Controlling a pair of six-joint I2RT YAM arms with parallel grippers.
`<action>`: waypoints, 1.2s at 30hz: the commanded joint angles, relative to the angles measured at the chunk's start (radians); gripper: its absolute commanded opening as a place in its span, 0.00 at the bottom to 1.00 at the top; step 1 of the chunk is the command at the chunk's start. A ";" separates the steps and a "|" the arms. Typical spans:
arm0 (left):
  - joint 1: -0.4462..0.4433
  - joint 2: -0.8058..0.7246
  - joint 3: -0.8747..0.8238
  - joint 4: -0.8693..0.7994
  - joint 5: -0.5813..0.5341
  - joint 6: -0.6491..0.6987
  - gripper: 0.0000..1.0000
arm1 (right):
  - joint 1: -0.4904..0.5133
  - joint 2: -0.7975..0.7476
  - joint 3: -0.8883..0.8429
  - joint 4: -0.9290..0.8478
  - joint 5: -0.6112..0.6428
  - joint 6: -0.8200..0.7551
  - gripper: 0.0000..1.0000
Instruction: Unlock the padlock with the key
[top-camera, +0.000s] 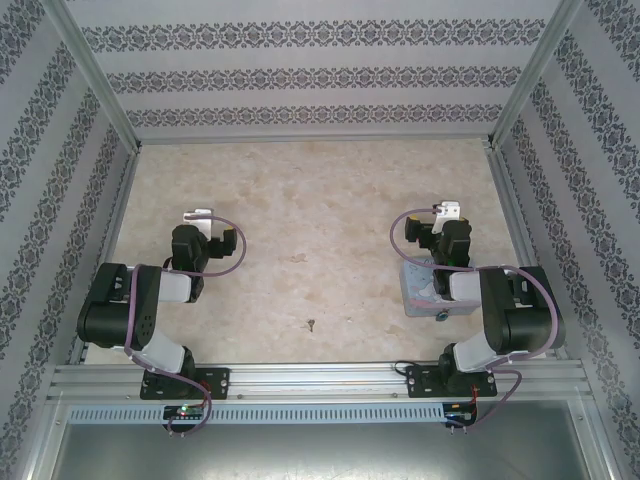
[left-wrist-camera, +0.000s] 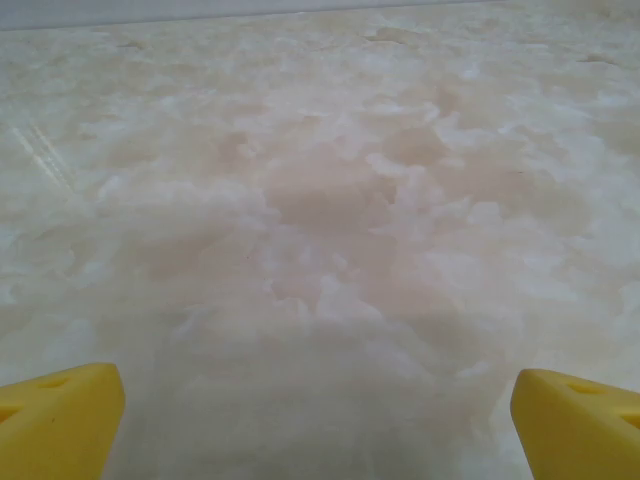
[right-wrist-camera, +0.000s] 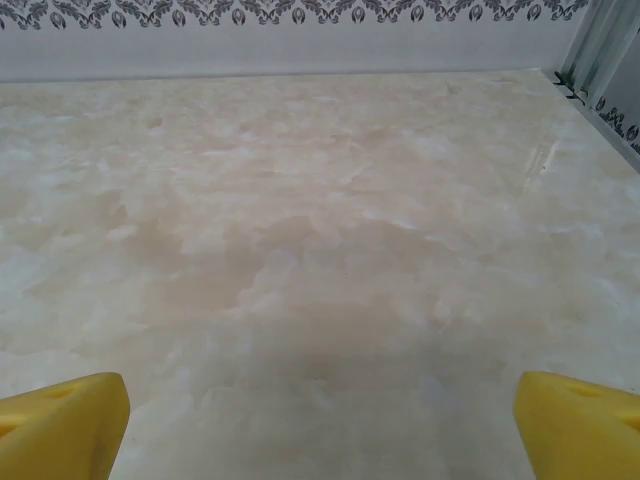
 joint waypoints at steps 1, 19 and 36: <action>0.002 -0.002 0.013 0.022 0.006 0.011 1.00 | 0.000 -0.005 0.009 0.024 -0.018 -0.020 0.98; 0.026 0.002 0.036 -0.017 0.021 -0.017 1.00 | -0.015 -0.007 0.008 0.028 -0.040 -0.006 0.98; 0.001 -0.194 0.353 -0.657 0.029 -0.194 1.00 | -0.241 -0.454 0.000 -0.308 -0.380 0.785 0.98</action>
